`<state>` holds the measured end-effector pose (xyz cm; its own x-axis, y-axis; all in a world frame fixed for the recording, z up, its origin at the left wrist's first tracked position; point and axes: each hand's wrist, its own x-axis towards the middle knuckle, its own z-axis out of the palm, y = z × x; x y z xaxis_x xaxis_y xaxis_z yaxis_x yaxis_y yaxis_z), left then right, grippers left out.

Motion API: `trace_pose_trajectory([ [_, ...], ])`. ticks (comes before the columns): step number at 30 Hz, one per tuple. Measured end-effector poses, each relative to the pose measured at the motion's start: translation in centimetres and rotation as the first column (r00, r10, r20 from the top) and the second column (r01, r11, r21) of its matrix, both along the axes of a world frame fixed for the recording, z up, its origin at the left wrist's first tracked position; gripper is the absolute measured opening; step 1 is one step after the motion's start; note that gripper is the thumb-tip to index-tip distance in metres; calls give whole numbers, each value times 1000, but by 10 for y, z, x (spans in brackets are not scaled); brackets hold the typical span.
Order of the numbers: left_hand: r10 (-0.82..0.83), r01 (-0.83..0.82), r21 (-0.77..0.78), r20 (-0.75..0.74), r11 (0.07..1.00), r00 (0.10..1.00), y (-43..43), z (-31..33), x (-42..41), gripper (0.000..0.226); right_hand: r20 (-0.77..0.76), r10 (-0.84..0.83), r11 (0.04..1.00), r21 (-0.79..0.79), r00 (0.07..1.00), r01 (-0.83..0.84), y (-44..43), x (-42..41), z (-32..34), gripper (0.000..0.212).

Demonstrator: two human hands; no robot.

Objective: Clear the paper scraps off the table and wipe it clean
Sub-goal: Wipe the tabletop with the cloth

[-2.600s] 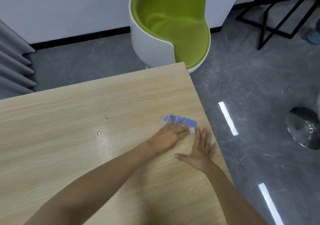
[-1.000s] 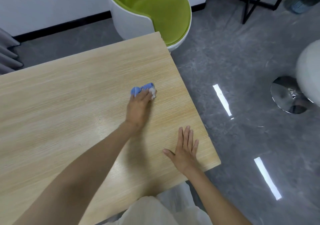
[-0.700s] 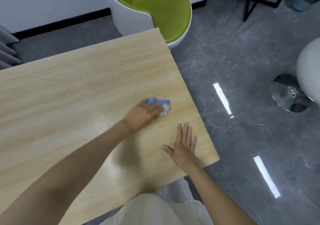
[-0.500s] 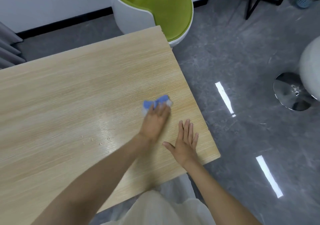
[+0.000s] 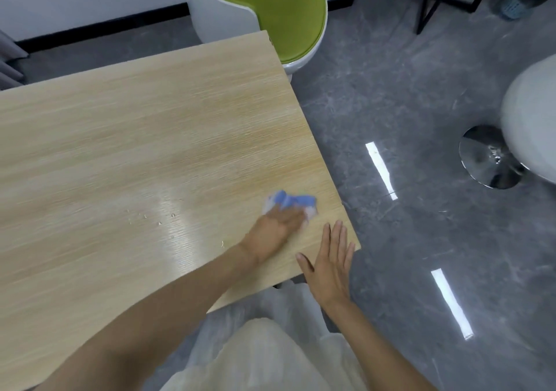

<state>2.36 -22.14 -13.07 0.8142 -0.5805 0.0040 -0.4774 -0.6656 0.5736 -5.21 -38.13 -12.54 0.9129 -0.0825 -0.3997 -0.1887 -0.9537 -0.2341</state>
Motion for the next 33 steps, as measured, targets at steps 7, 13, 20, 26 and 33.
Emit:
trace_pose_trajectory([
  [7, 188, -195, 56, 113, 979, 976, 40, 12, 24, 35, 34, 25, 998, -53, 999, -24, -27, -10, -1, 96],
  [13, 326, -333, -60, -106, 941, 939, -44, 16, -41, 42, -1, -24, 1000, 10, 1000, 24, -44, -20, -1, 77],
  [20, 438, -438, -18, 58, 899, 897, 15, 6, -37, 38, -54, 25, 992, 122, 998, -18, -60, -20, 2, 65],
  [26, 373, -376, 31, 66, 926, 925, -58, -8, -75, 51, -44, 11, 989, 147, 999, -4, -62, -19, 5, 73],
  [33, 320, -411, 259, 329, 874, 888, -34, -4, -108, 64, 29, 76, 995, 54, 997, -78, -57, -28, 13, 96],
])
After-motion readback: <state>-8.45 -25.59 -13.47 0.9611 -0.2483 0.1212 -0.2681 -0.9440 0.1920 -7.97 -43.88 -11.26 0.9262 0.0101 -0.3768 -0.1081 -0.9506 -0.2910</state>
